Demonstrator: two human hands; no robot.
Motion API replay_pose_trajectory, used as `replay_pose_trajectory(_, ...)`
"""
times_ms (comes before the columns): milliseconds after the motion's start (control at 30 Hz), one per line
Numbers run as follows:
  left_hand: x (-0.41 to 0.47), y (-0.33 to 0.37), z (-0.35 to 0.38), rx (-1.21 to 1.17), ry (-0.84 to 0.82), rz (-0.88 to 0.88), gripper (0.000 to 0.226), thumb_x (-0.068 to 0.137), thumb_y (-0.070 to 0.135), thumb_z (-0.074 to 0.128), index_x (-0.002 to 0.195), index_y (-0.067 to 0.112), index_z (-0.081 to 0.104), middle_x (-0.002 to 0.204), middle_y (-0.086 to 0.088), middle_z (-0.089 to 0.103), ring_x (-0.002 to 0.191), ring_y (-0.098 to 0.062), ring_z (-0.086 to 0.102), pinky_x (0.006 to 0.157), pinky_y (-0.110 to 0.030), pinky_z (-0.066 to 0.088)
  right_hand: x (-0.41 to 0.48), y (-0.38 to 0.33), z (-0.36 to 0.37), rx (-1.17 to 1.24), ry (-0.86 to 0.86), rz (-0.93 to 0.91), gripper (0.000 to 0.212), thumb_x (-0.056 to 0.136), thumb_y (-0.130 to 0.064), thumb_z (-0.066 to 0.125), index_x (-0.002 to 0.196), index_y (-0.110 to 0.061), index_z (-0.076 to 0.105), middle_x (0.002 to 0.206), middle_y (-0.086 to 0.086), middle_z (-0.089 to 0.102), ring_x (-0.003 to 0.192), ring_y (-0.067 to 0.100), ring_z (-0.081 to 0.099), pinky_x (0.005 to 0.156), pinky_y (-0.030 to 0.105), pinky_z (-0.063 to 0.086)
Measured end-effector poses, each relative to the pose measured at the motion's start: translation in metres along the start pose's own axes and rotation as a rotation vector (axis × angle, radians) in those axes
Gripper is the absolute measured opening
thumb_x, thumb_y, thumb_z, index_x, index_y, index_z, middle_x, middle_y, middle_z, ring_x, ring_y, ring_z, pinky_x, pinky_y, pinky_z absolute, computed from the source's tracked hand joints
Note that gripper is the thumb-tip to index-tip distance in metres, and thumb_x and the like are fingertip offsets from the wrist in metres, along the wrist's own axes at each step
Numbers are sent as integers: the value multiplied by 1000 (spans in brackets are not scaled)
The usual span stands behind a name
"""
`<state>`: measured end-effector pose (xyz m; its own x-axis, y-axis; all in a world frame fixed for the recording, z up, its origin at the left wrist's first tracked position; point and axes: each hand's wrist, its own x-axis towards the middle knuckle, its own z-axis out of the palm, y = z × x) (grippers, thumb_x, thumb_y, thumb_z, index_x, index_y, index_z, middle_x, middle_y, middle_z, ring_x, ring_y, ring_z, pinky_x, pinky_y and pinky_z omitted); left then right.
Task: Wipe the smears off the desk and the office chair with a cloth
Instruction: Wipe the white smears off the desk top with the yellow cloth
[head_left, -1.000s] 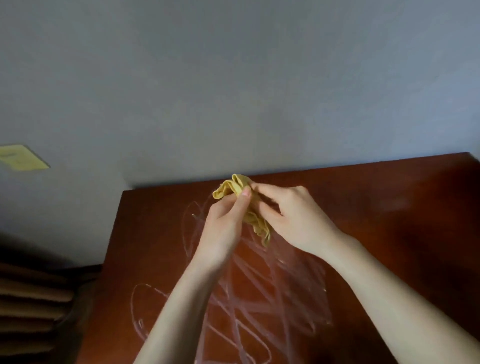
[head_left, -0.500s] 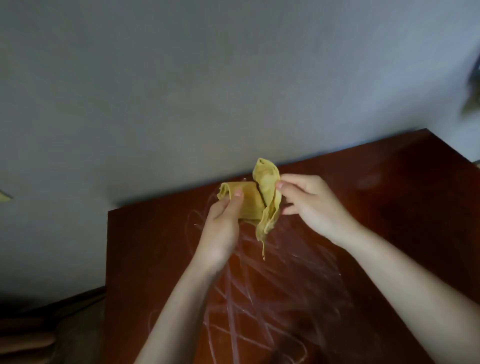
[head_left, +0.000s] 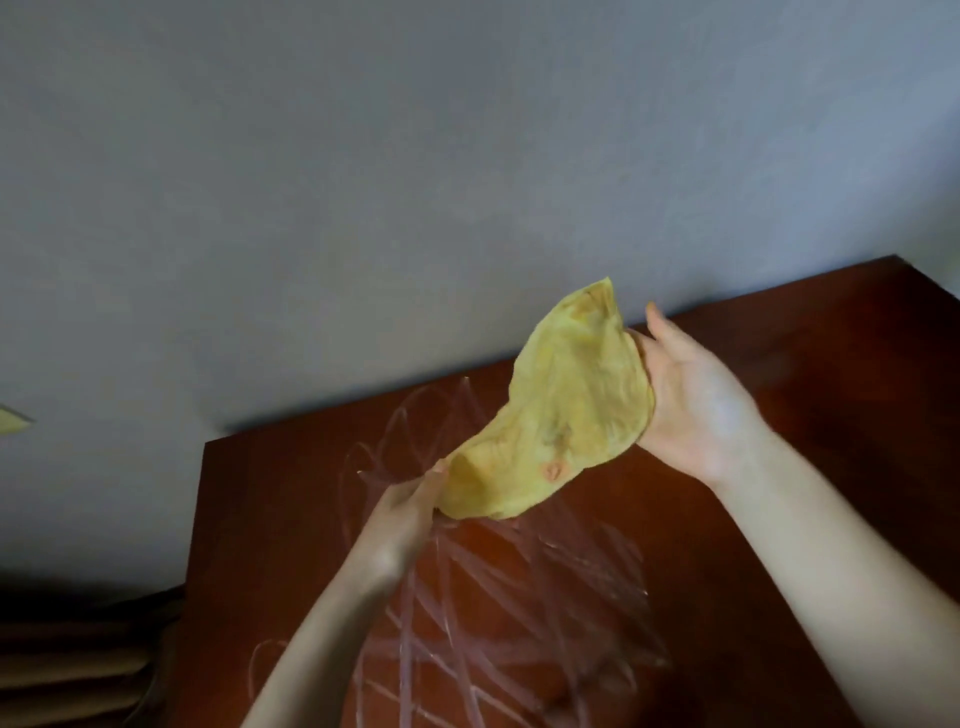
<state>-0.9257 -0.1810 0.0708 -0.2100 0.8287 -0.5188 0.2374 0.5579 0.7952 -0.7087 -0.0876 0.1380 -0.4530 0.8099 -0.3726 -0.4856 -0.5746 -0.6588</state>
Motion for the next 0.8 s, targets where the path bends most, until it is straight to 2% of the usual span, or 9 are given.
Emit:
replay_pose_trajectory(67, -3, 5, 15, 144, 120, 20, 42, 96, 43, 47, 129, 21, 57, 126, 1, 62, 114, -12, 59, 90, -21, 38, -5, -7, -4, -26, -71, -7, 33, 87, -30, 49, 108, -12, 66, 102, 8, 70, 93, 20, 69, 78, 34, 57)
replay_pose_trajectory(133, -12, 14, 30, 161, 270, 131, 59, 94, 41, 51, 146, 19, 35, 140, 1, 49, 118, -9, 53, 96, -21, 37, -8, -10, -5, -106, -97, -45, 30, 82, -16, 53, 109, -12, 63, 94, 6, 70, 85, 18, 69, 72, 30, 58)
replay_pose_trajectory(233, -26, 29, 57, -20, 127, 318, 55, 96, 29, 52, 147, 24, 33, 141, 3, 49, 104, 15, 51, 91, -8, 39, -16, -6, -2, -176, -94, -55, 39, 77, -8, 55, 115, -11, 61, 92, 5, 71, 81, 15, 69, 65, 27, 56)
replay_pose_trajectory(300, -33, 34, 68, -53, -6, 403, 60, 94, 21, 56, 148, 26, 29, 146, 6, 44, 118, 13, 46, 102, -14, 37, -22, 1, 3, -191, -94, -48, 40, 81, -4, 52, 121, -8, 58, 97, 9, 69, 84, 17, 69, 68, 27, 57)
replay_pose_trajectory(400, -47, 34, 78, -17, -78, 555, 72, 85, 17, 67, 145, 32, 31, 129, 24, 55, 119, 10, 49, 95, -8, 40, -36, 15, 12, -201, -78, -58, 44, 81, -3, 53, 125, -5, 56, 102, 13, 67, 89, 21, 67, 75, 33, 56)
replay_pose_trajectory(500, -66, 23, 79, -137, -65, 593, 61, 82, 14, 70, 134, 31, 43, 114, 18, 64, 105, 5, 59, 80, -5, 44, -60, 42, 19, -172, -57, -101, 46, 79, -3, 55, 125, -6, 55, 108, 15, 67, 96, 24, 66, 80, 35, 55)
replay_pose_trajectory(633, -91, -12, 67, -209, -6, 513, 52, 90, -3, 54, 135, 22, 49, 118, -6, 65, 110, -23, 62, 92, -35, 52, -101, 84, 30, -170, 18, -219, 45, 82, 1, 54, 125, -9, 53, 107, 14, 68, 95, 24, 67, 74, 33, 57)
replay_pose_trajectory(733, -108, -32, 49, -347, -71, 463, 43, 93, -1, 48, 128, 23, 54, 110, 1, 69, 97, -10, 66, 75, -24, 56, -130, 113, 33, -244, 215, -367, 49, 83, 9, 56, 126, -15, 52, 108, 14, 68, 97, 26, 68, 71, 33, 56)
replay_pose_trajectory(800, -122, -42, 38, -430, -168, 465, 36, 97, 6, 47, 125, 27, 56, 114, 7, 68, 105, -7, 64, 84, -24, 53, -152, 133, 29, -289, 378, -426, 53, 83, 12, 57, 125, -20, 52, 108, 10, 68, 95, 22, 69, 67, 32, 57)
